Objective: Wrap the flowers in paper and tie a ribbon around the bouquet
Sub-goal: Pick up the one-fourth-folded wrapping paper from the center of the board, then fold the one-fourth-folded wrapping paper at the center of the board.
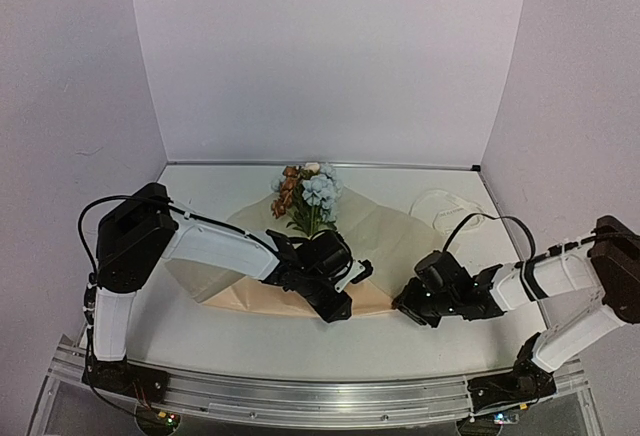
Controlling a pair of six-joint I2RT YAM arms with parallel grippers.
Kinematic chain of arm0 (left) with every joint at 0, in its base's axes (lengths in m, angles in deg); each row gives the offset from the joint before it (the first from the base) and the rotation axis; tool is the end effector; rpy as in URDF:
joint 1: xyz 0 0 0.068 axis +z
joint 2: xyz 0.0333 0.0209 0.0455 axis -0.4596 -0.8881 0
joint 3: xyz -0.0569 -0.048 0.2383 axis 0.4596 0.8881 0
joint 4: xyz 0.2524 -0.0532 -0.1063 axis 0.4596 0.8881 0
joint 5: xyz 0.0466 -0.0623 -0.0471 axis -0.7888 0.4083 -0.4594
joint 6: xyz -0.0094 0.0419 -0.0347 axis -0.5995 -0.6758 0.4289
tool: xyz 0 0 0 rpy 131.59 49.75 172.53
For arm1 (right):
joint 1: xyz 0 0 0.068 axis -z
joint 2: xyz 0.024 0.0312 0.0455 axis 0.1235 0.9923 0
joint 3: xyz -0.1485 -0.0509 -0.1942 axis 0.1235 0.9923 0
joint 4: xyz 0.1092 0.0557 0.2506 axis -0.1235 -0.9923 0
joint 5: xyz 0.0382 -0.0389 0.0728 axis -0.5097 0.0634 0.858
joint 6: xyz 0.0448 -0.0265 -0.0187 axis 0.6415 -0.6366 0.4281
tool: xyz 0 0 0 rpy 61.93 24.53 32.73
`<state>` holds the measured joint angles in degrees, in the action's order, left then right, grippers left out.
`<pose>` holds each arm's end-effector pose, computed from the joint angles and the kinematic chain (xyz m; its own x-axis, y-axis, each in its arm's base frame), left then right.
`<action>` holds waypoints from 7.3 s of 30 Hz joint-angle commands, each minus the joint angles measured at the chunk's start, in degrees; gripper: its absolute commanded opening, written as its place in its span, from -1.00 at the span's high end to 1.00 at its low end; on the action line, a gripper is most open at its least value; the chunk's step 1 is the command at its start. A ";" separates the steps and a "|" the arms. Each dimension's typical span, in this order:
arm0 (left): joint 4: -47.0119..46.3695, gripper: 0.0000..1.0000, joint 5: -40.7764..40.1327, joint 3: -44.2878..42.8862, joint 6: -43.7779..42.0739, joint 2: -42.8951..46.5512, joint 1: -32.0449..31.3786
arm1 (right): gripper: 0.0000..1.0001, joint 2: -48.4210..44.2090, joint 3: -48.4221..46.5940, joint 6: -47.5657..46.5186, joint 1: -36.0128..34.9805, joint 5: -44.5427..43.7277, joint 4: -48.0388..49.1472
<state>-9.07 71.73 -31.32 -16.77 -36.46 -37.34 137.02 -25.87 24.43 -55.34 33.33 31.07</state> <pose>0.1793 -0.3958 0.0992 -0.5258 0.7005 -0.4826 0.8491 0.4666 -0.2478 0.1738 0.1945 0.0822 -0.8763 0.4181 -0.2392 0.2003 0.7679 0.6084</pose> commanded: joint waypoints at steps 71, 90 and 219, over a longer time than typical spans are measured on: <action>-7.62 0.75 -1.38 31.02 9.21 25.51 -0.07 | 1.00 -21.99 -7.65 -26.30 0.17 -9.13 -43.08; -11.79 0.84 -0.52 31.12 10.69 21.31 0.46 | 1.00 -5.02 -28.06 -28.42 -6.18 1.65 -41.38; -25.42 0.75 1.23 40.38 2.56 27.08 -6.66 | 1.00 -3.76 -41.95 -30.83 -5.60 2.21 -63.10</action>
<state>-30.60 71.98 7.73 -16.38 -7.98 -45.19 130.07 -63.26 -4.96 -60.77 31.08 -32.94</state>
